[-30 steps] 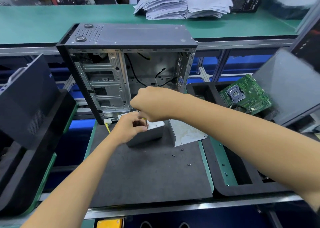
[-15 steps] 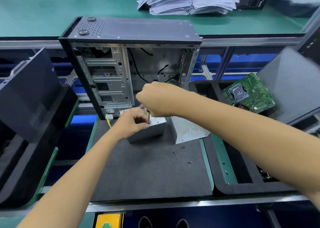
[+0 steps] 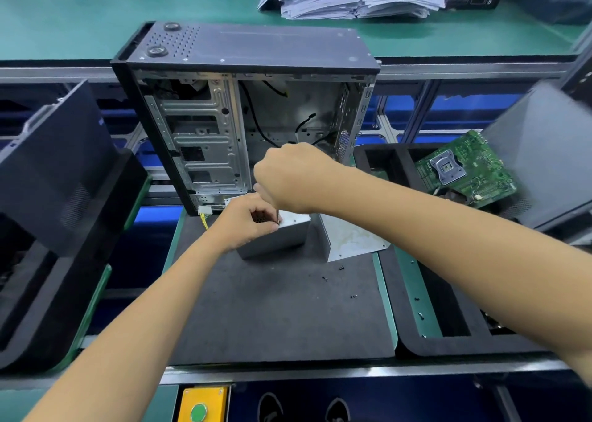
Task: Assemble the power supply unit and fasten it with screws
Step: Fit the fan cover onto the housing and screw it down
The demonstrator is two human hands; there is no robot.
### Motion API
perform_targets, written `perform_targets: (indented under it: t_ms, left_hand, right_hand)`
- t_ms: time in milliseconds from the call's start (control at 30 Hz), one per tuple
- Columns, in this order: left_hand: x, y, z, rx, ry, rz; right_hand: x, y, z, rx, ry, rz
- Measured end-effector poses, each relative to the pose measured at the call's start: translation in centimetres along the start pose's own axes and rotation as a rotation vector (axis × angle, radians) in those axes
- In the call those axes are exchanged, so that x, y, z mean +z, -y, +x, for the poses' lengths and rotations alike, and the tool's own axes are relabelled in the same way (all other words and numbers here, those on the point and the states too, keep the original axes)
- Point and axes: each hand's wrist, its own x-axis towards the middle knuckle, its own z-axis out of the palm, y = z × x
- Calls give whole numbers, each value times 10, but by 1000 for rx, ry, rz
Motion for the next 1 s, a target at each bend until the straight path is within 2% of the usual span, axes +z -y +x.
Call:
perform_targets:
  t_ms: [100, 200, 267, 467, 533, 633, 700, 1000]
  left_hand:
    - [0, -2, 0, 12, -8, -17]
    - [1, -1, 0, -25, -28, -13]
    - [1, 0, 0, -35, -24, 3]
    - [0, 0, 1, -33, -9, 4]
    - [1, -1, 1, -16, -7, -1]
    - [0, -2, 1, -7, -28, 1]
    - [1, -2, 2, -6, -26, 11]
    - [3, 2, 1, -1, -19, -10]
  right_hand:
    - [-2, -3, -2, -26, 79, 11]
    - [-7, -1, -1, -143, 193, 66]
    - [-8, 4, 1, -168, 153, 33]
    - [-4, 5, 3, -28, 25, -45]
    - [-4, 0, 3, -16, 74, -13]
    - [-9, -6, -1, -102, 191, 104]
    - [-11, -5, -1, -141, 163, 106]
    - [-6, 2, 3, -53, 84, -34]
